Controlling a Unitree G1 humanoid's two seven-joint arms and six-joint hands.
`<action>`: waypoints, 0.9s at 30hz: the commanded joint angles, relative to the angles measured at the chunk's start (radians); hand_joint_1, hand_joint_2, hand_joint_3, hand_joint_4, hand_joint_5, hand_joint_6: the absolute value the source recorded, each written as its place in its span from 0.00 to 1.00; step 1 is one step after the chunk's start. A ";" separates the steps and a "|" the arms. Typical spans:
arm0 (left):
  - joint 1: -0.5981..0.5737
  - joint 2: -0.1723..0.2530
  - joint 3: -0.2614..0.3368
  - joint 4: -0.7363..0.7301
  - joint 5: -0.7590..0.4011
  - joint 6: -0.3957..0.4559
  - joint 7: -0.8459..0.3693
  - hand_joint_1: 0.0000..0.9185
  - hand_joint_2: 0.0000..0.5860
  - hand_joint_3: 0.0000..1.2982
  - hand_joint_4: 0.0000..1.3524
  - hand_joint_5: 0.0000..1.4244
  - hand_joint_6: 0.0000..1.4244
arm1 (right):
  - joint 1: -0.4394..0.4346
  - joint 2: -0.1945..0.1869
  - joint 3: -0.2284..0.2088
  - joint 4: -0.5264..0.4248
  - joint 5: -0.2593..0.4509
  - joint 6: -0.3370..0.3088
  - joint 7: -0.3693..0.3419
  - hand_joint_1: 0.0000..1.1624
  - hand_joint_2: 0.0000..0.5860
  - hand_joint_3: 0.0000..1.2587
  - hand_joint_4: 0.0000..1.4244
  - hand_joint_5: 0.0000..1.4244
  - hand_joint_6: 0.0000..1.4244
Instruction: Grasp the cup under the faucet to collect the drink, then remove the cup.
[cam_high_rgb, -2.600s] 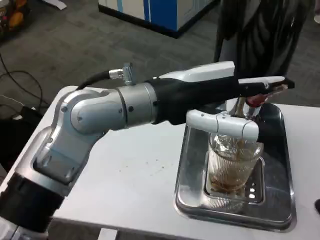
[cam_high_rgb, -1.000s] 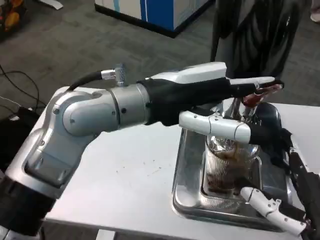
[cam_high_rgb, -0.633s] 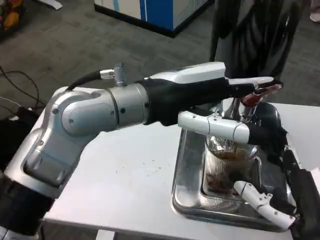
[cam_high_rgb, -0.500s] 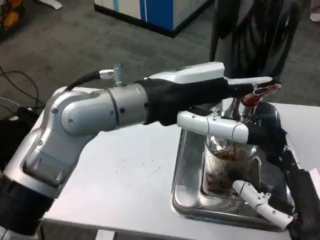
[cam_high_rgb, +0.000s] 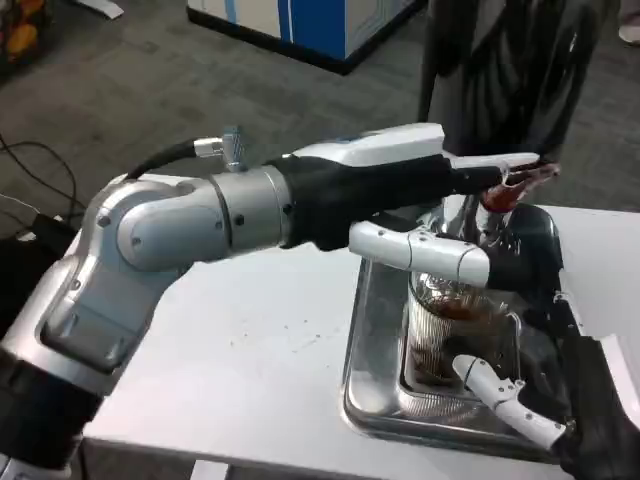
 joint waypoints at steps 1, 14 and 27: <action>0.034 0.024 -0.026 0.026 0.032 0.011 -0.040 0.00 0.04 0.04 0.00 0.04 0.00 | -0.014 0.013 0.006 0.020 -0.008 0.010 -0.023 0.56 0.37 0.00 0.00 0.08 0.00; 0.029 0.037 -0.020 0.036 0.031 0.006 -0.050 0.00 0.04 0.04 0.00 0.04 0.00 | -0.062 0.027 0.010 0.056 -0.014 0.036 -0.037 0.56 0.37 0.00 0.00 0.07 0.00; 0.029 0.035 -0.010 0.031 0.037 -0.011 -0.035 0.00 0.04 0.04 0.00 0.04 0.00 | -0.071 0.028 0.005 0.053 -0.010 0.038 -0.034 0.56 0.37 0.00 0.00 0.07 0.00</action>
